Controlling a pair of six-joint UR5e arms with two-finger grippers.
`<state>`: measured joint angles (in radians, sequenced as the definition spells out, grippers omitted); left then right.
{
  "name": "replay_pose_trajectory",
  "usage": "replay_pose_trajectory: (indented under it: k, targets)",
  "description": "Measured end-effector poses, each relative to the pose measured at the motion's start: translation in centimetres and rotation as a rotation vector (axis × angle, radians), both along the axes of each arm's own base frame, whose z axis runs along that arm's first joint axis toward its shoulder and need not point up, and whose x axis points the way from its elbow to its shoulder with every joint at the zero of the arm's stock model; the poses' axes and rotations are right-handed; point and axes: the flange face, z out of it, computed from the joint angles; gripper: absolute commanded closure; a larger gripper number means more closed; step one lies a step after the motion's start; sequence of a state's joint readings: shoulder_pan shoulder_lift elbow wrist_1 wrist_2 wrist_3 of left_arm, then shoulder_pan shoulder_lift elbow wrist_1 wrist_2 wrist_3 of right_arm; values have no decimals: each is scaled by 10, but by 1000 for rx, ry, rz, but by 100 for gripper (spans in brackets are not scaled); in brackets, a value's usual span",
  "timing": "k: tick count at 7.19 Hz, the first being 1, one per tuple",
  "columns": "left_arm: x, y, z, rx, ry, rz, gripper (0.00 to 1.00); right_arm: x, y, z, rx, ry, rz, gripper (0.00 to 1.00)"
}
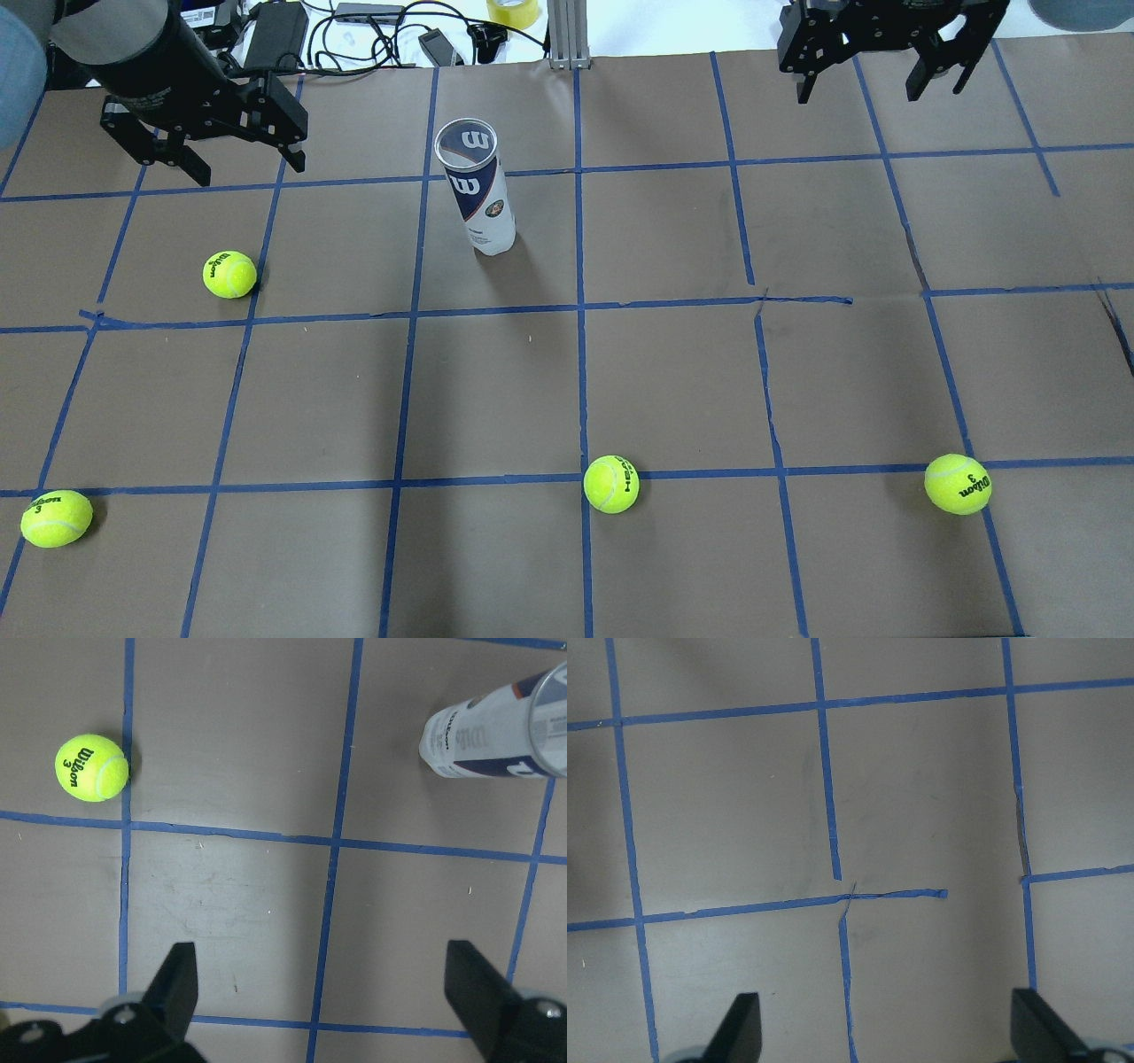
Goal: Lift up tennis ball bucket
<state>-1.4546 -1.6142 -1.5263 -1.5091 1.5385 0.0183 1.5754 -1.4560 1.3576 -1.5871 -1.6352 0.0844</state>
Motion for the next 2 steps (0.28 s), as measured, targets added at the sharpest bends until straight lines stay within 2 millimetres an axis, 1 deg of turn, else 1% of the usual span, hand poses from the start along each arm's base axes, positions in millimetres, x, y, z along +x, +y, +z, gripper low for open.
replay_pose_trajectory:
  k: [2]
  targets:
    - [-1,10,4,-7,-4,-31,0,0,0,0,-2,-5,-8,0]
